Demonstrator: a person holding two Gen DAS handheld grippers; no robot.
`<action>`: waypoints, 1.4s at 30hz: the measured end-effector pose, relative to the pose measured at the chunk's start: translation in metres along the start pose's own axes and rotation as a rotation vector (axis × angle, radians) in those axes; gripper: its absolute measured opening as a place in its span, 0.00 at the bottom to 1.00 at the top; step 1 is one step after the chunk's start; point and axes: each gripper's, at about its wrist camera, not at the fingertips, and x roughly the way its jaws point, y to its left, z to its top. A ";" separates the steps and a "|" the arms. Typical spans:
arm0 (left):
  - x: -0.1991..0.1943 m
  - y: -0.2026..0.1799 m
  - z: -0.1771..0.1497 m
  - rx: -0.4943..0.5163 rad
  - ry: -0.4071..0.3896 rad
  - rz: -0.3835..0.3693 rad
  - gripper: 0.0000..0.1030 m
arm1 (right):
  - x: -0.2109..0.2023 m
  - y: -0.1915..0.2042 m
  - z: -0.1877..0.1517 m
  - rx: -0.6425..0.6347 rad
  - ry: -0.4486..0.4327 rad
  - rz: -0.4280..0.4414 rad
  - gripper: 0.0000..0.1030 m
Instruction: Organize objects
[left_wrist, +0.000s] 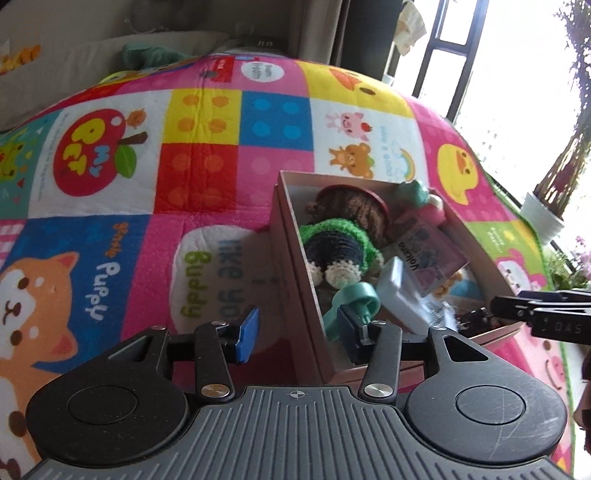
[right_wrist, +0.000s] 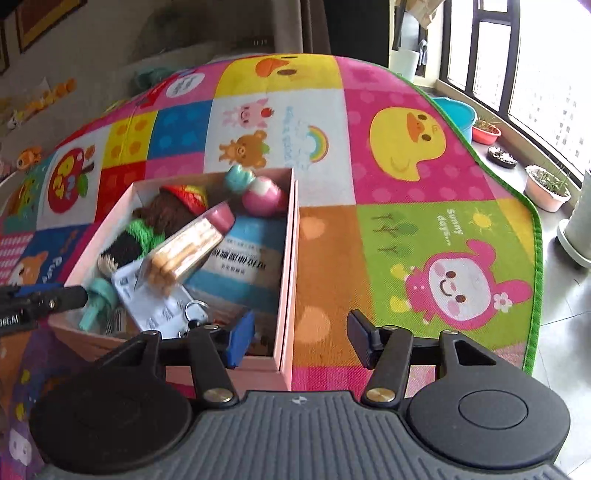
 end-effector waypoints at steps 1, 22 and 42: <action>0.001 0.002 -0.001 0.010 0.002 0.020 0.59 | -0.001 0.004 -0.003 -0.007 -0.017 0.001 0.47; -0.017 0.078 -0.009 -0.066 -0.046 0.119 0.88 | 0.007 0.099 -0.009 -0.207 -0.084 -0.003 0.38; -0.027 0.074 -0.015 -0.079 -0.095 0.120 0.84 | 0.002 0.074 -0.018 -0.152 -0.149 -0.038 0.55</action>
